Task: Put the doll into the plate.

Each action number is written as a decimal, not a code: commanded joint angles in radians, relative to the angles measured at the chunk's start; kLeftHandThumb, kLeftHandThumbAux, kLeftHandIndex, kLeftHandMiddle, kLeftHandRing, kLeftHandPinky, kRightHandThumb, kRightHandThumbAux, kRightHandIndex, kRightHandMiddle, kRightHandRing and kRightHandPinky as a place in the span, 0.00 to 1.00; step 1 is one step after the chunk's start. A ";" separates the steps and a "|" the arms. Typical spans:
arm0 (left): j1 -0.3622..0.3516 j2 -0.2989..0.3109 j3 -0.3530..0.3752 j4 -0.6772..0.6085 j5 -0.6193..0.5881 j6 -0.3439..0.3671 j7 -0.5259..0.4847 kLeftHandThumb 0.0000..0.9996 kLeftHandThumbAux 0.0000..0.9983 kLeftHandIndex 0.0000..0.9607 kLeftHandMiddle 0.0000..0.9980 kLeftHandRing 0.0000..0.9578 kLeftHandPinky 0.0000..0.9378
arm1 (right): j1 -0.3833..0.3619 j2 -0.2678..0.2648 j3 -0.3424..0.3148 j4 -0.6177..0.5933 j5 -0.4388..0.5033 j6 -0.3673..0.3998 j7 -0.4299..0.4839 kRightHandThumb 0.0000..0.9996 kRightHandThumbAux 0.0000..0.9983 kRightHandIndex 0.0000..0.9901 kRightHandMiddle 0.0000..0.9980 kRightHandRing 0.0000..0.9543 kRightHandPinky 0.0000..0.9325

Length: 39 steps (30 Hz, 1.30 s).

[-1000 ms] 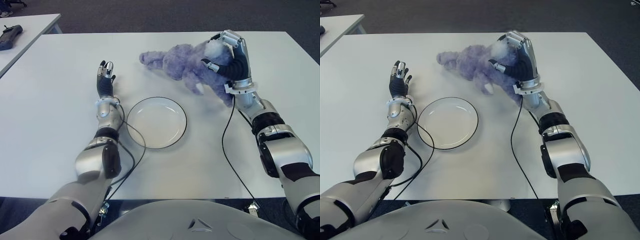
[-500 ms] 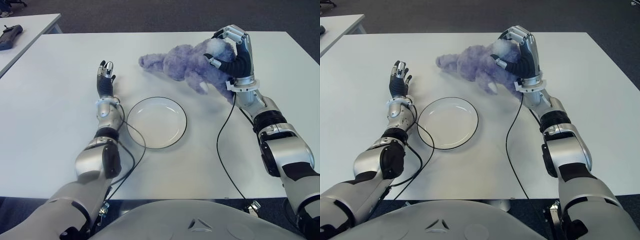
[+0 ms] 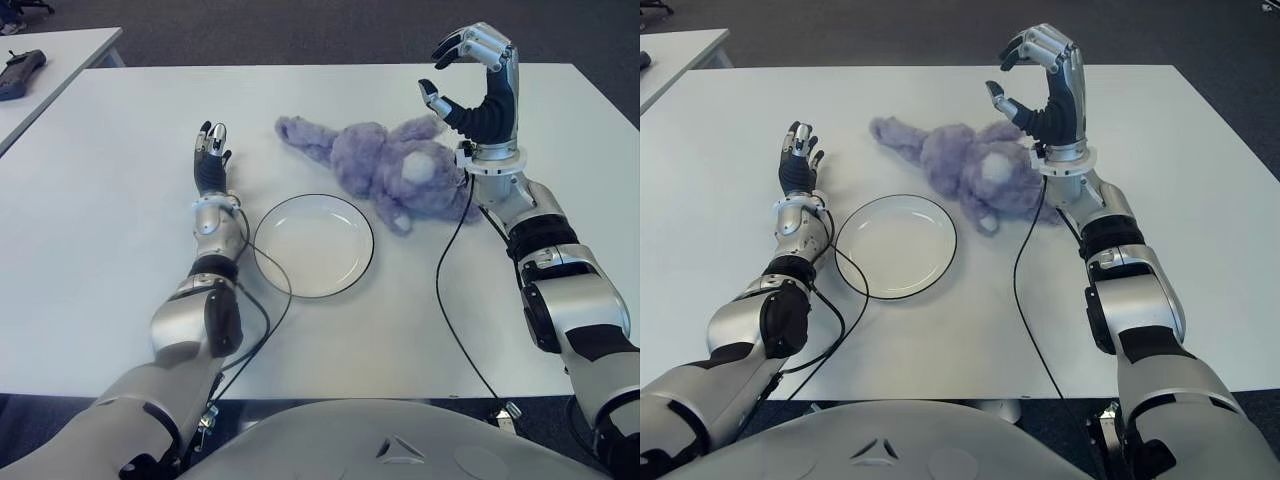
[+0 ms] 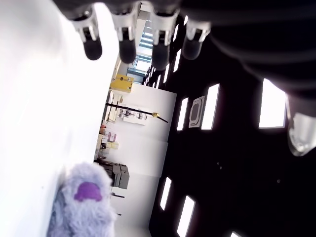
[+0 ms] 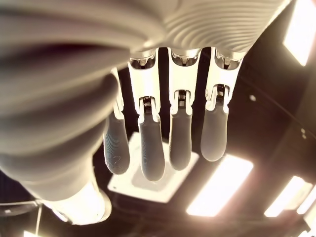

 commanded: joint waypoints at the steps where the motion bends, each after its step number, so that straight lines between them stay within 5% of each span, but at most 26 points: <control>1: 0.219 -0.093 0.018 0.147 -0.027 0.073 0.026 0.00 0.42 0.03 0.11 0.08 0.02 | 0.008 0.025 0.004 -0.052 -0.036 0.020 -0.021 0.34 0.79 0.79 0.90 0.93 0.95; 24: 0.219 -0.093 0.020 0.146 -0.028 0.073 0.027 0.00 0.42 0.03 0.11 0.08 0.02 | 0.038 0.032 0.006 -0.088 -0.028 0.010 -0.001 0.41 0.77 0.80 0.91 0.93 0.95; 36: 0.221 -0.096 0.034 0.146 -0.039 0.066 0.012 0.00 0.41 0.04 0.12 0.09 0.04 | 0.044 0.035 0.011 -0.070 0.110 0.009 0.207 0.39 0.76 0.78 0.89 0.92 0.94; 39: 0.222 -0.095 0.032 0.146 -0.036 0.065 0.010 0.00 0.41 0.04 0.12 0.10 0.05 | 0.055 0.023 0.027 -0.087 0.186 0.057 0.359 0.39 0.75 0.77 0.88 0.91 0.92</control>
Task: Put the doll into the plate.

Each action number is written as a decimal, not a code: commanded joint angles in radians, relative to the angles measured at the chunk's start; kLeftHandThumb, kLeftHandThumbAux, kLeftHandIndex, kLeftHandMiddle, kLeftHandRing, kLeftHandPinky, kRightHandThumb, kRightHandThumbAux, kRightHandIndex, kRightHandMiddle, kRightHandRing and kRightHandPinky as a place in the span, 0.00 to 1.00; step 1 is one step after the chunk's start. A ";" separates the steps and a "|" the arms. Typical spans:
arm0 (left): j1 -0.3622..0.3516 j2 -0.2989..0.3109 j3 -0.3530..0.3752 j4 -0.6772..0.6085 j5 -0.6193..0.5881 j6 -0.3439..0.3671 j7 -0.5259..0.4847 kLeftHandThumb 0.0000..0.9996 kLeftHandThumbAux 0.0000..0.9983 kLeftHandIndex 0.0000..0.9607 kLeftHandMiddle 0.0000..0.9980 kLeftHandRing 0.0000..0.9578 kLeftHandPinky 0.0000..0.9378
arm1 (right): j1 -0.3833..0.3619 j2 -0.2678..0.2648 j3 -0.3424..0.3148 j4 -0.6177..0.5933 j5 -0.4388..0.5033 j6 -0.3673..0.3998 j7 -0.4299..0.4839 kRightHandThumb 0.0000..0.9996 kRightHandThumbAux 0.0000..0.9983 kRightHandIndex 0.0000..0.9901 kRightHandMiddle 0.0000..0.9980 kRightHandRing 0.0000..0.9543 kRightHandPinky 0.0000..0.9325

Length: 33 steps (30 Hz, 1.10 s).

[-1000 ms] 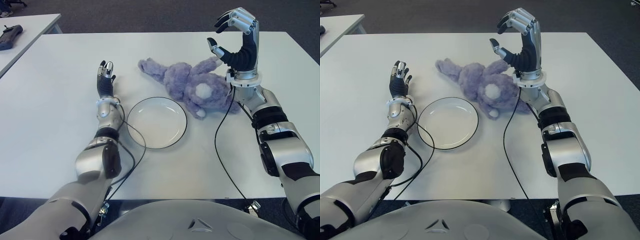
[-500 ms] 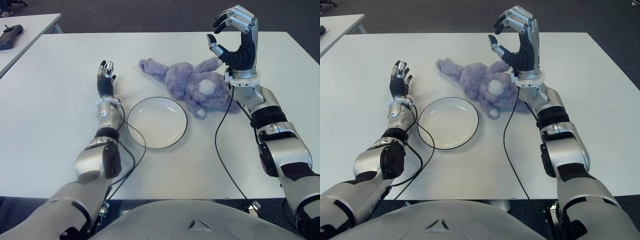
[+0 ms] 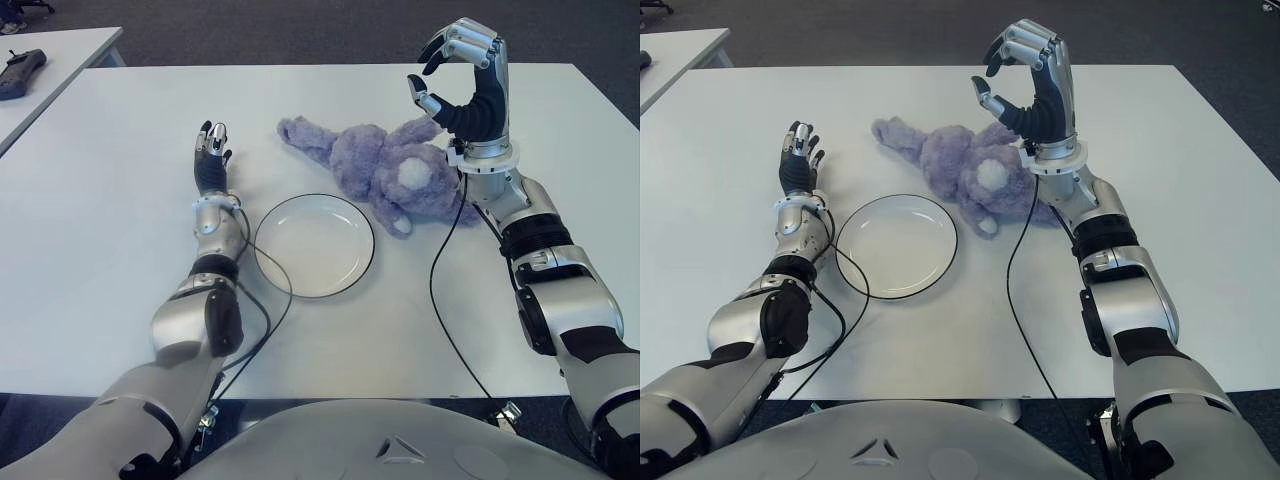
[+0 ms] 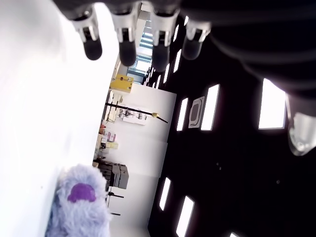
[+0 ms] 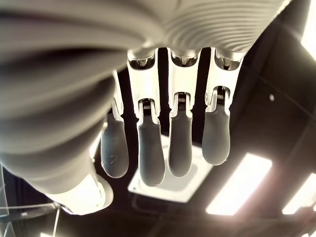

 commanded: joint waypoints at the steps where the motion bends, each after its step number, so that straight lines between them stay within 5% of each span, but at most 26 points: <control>1: 0.225 -0.092 0.025 0.146 -0.036 0.065 0.010 0.00 0.41 0.04 0.12 0.10 0.05 | 0.043 -0.002 0.027 -0.010 0.131 0.053 0.238 0.36 0.76 0.78 0.88 0.92 0.93; 6: 0.226 -0.089 0.023 0.146 -0.034 0.070 0.010 0.00 0.41 0.04 0.12 0.09 0.04 | 0.059 -0.035 0.050 -0.060 0.237 0.129 0.479 0.30 0.77 0.77 0.87 0.91 0.90; 7: 0.226 -0.089 0.023 0.146 -0.034 0.070 0.009 0.00 0.41 0.05 0.12 0.09 0.03 | 0.062 -0.045 0.055 -0.074 0.251 0.147 0.526 0.20 0.73 0.71 0.85 0.89 0.87; 12: 0.227 -0.088 0.023 0.146 -0.033 0.070 0.008 0.00 0.41 0.05 0.12 0.09 0.03 | 0.082 -0.086 0.067 -0.131 0.310 0.209 0.709 0.12 0.69 0.61 0.82 0.85 0.84; 15: 0.227 -0.087 0.025 0.147 -0.035 0.073 0.007 0.00 0.42 0.05 0.12 0.09 0.02 | 0.111 -0.112 0.082 -0.163 0.337 0.236 0.816 0.12 0.63 0.28 0.46 0.49 0.49; 19: 0.227 -0.086 0.024 0.147 -0.034 0.075 0.009 0.00 0.42 0.05 0.13 0.09 0.03 | 0.153 -0.123 0.091 -0.231 0.358 0.288 0.913 0.13 0.57 0.14 0.31 0.35 0.36; 20: 0.227 -0.085 0.023 0.147 -0.033 0.076 0.010 0.00 0.42 0.05 0.13 0.09 0.03 | 0.163 -0.126 0.093 -0.254 0.360 0.306 0.935 0.13 0.53 0.07 0.22 0.26 0.27; 27: 0.230 -0.084 0.020 0.146 -0.029 0.067 0.004 0.00 0.41 0.04 0.12 0.09 0.01 | 0.220 -0.148 0.078 -0.375 0.319 0.433 1.021 0.13 0.45 0.00 0.06 0.08 0.07; 33: 0.228 -0.082 0.016 0.146 -0.025 0.073 0.011 0.00 0.41 0.04 0.12 0.08 0.02 | 0.268 -0.158 0.070 -0.438 0.265 0.490 1.035 0.12 0.40 0.00 0.00 0.00 0.01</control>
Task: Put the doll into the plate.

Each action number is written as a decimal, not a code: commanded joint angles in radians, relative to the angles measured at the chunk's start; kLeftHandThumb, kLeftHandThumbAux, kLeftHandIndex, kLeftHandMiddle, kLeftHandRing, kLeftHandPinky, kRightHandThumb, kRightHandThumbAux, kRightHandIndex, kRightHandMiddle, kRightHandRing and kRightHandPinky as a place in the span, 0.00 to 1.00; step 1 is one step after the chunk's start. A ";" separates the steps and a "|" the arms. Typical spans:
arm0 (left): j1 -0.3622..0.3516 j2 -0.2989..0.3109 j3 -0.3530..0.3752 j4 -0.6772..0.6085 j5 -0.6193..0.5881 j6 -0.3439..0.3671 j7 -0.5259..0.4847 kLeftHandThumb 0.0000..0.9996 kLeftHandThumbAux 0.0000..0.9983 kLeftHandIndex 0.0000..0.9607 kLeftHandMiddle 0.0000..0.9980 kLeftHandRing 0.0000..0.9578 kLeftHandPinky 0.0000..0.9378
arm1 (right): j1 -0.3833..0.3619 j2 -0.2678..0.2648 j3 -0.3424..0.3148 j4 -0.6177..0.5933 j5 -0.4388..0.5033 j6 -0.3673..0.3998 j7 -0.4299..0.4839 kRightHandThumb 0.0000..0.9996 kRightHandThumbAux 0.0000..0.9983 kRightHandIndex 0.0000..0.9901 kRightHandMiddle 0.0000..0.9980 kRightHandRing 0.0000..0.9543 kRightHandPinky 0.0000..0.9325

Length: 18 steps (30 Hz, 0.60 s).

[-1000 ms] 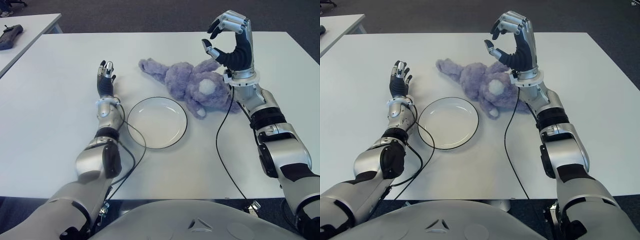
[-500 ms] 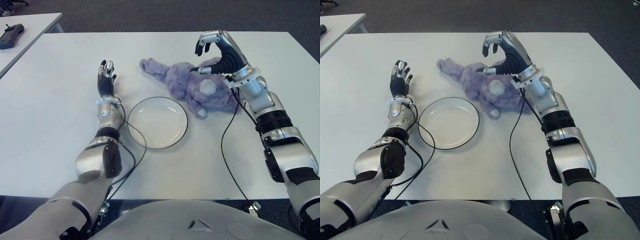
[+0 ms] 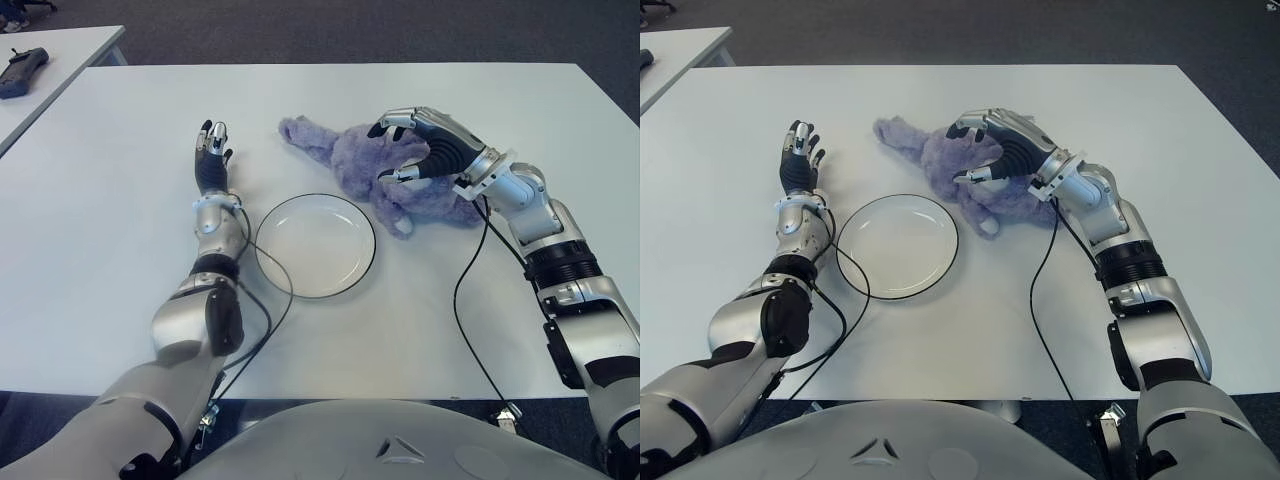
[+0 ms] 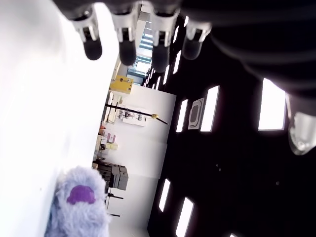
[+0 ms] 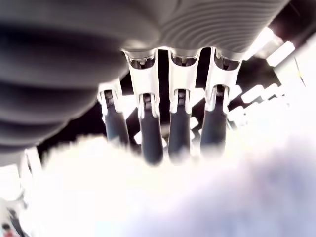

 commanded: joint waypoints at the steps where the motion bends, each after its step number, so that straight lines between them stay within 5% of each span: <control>1: 0.232 -0.079 0.017 0.146 -0.026 0.072 0.009 0.00 0.41 0.04 0.12 0.08 0.02 | 0.073 -0.024 0.010 -0.082 -0.056 0.093 0.050 0.12 0.40 0.00 0.00 0.00 0.01; 18: 0.233 -0.072 0.008 0.147 -0.018 0.078 0.016 0.00 0.42 0.03 0.11 0.07 0.01 | 0.055 -0.051 0.021 -0.085 -0.056 0.163 0.178 0.13 0.37 0.00 0.00 0.00 0.00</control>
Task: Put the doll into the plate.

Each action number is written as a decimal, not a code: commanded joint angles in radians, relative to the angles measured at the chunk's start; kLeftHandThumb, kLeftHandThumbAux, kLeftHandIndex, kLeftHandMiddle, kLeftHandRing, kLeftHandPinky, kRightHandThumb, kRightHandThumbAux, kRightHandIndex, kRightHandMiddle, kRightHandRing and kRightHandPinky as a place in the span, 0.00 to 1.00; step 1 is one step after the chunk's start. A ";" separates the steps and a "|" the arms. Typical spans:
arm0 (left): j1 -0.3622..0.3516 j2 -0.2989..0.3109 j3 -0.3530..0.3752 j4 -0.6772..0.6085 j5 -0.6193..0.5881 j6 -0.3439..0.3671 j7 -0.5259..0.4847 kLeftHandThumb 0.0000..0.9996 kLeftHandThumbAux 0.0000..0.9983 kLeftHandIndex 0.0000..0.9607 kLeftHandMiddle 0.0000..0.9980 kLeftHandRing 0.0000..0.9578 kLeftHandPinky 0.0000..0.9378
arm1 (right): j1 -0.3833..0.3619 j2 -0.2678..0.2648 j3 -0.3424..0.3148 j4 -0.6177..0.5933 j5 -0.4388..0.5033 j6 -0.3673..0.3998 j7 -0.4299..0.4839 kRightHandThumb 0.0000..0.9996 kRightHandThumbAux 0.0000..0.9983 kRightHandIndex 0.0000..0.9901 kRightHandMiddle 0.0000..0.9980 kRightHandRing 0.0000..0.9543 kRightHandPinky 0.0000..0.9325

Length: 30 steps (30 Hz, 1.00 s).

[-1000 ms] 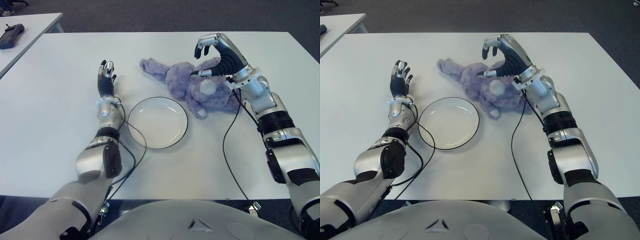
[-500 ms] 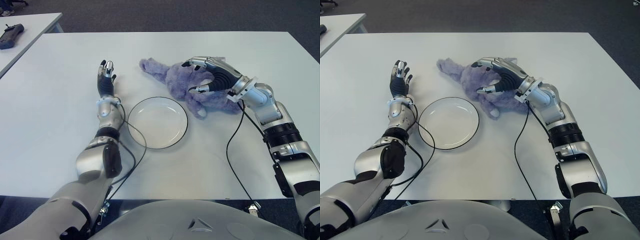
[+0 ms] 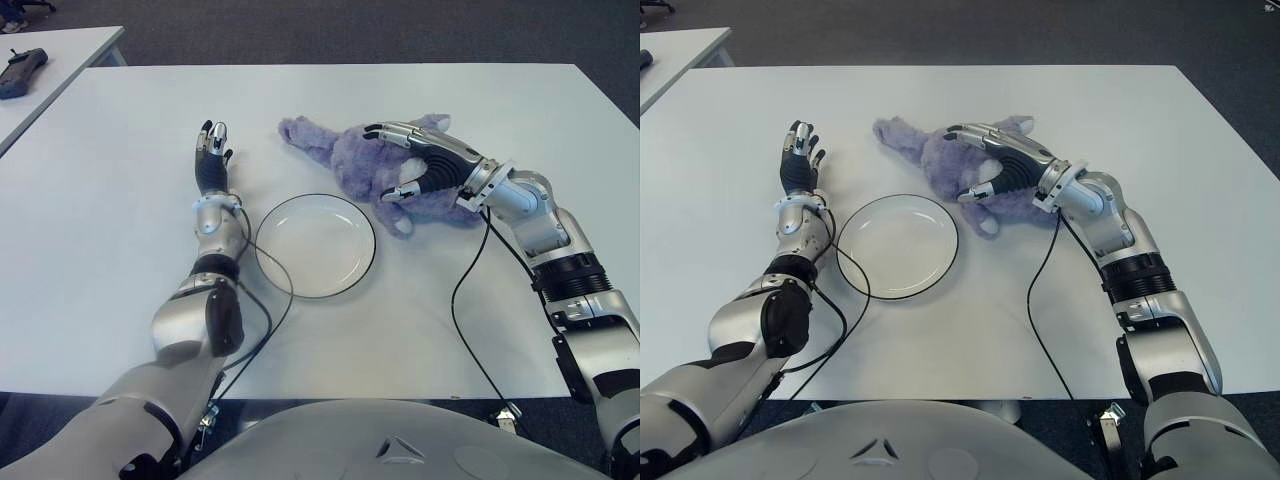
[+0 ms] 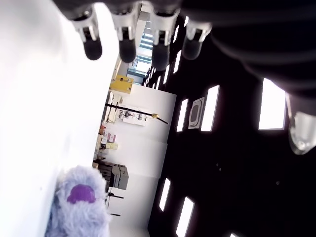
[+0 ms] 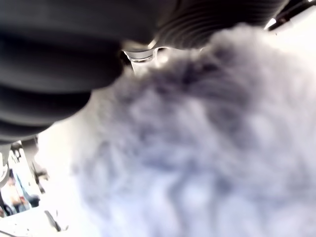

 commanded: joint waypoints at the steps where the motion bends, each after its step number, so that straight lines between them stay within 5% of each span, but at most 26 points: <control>1: 0.233 -0.072 0.013 0.147 -0.020 0.079 0.015 0.00 0.42 0.03 0.11 0.07 0.02 | 0.007 -0.015 0.022 0.009 -0.021 0.049 0.064 0.12 0.36 0.00 0.00 0.00 0.00; 11: 0.233 -0.071 0.009 0.147 -0.017 0.082 0.019 0.00 0.42 0.03 0.10 0.07 0.02 | -0.019 -0.009 0.029 0.040 -0.045 0.068 0.080 0.12 0.37 0.00 0.00 0.00 0.06; 21: 0.237 -0.072 0.010 0.145 -0.020 0.075 0.020 0.00 0.43 0.04 0.11 0.07 0.02 | -0.046 0.005 0.046 0.110 -0.072 0.063 0.061 0.12 0.36 0.00 0.00 0.00 0.00; 30: 0.240 -0.074 0.018 0.144 -0.029 0.071 0.013 0.00 0.43 0.04 0.10 0.07 0.01 | -0.096 -0.030 0.080 0.173 -0.178 0.022 0.021 0.13 0.38 0.00 0.00 0.00 0.00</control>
